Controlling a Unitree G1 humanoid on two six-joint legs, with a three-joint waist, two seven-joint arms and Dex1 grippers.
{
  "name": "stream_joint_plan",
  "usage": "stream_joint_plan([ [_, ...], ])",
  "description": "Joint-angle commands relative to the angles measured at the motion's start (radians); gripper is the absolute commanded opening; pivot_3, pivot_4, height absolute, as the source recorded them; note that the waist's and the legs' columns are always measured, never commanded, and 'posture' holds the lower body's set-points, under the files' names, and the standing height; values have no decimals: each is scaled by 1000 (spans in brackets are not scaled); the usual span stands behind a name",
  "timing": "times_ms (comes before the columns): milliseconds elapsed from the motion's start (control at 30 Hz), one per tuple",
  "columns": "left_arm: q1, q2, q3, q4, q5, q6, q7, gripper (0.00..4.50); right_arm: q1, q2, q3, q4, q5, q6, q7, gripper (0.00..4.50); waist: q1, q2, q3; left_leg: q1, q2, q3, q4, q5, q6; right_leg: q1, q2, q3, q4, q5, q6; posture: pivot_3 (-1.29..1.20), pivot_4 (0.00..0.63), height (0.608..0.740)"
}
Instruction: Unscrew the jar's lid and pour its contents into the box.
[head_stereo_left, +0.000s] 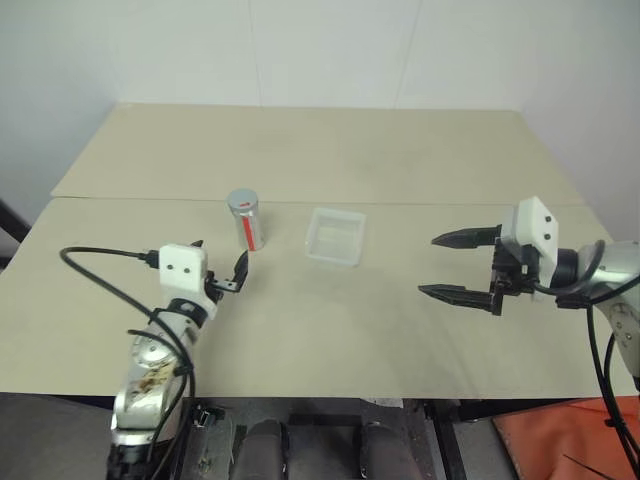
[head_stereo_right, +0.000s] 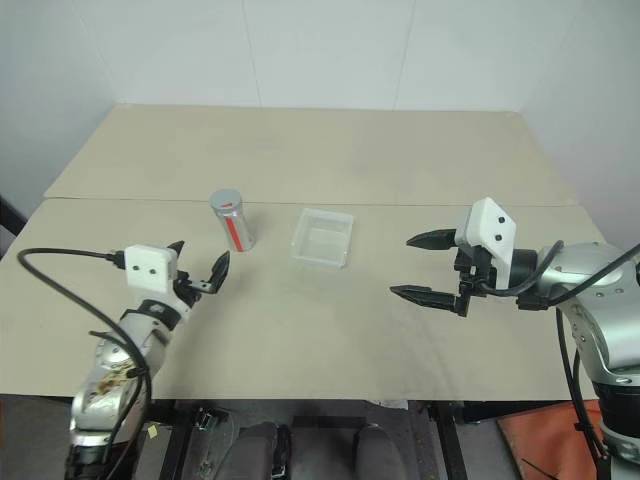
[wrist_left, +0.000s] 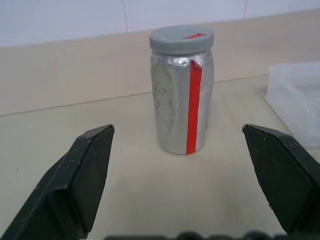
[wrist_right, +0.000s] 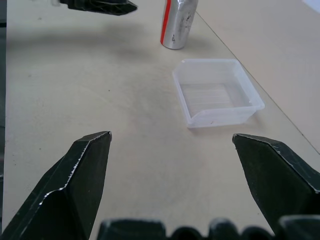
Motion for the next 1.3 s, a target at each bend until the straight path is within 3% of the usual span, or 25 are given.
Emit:
stream_joint_plan([
  [33,-42,-23,-35,41,56,-70,31,4454,0,-10,-43,-31,16,-18,-2,4500,1,0,0,0,0,0,0,0,0,0,0,0,0,0,0,0,150,740],
  [733,-252,-177,-78,396,218,-271,240,4454,10,-14,-65,-60,36,-6,-12,4500,2,0,0,0,-1,-1,0,0,0,0,0,0,0,0,1,0,150,740],
  [1300,-404,-240,-60,623,231,-359,365,4454,16,-20,-75,-72,53,-5,-15,4500,2,-1,0,-1,-2,-2,0,0,0,0,0,-1,0,0,1,0,150,740],
])
